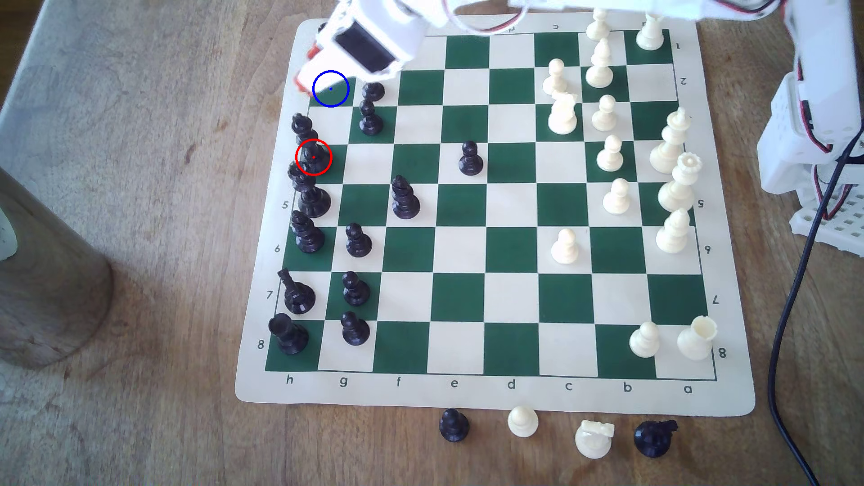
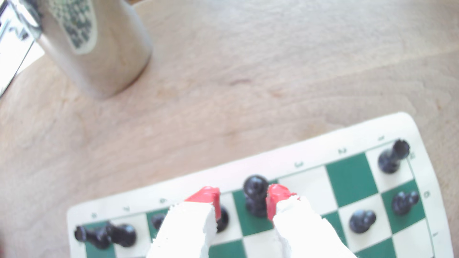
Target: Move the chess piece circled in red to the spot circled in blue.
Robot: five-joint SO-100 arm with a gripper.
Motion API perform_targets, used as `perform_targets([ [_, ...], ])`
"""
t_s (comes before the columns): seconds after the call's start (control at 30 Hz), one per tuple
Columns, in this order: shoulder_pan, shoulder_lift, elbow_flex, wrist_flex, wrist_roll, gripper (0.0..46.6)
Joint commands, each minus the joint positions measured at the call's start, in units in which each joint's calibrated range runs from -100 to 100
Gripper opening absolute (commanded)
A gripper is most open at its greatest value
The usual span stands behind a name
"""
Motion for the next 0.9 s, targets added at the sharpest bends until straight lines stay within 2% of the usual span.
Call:
perform_targets([
  [0.0, 0.45, 0.06, -7.11, -2.91, -1.12, 11.2],
  [0.4, 1.94, 9.14, -9.74, -7.9, -1.27, 14.9],
  [0.87, 1.0, 13.3, -13.73, -8.15, -1.47, 15.1],
])
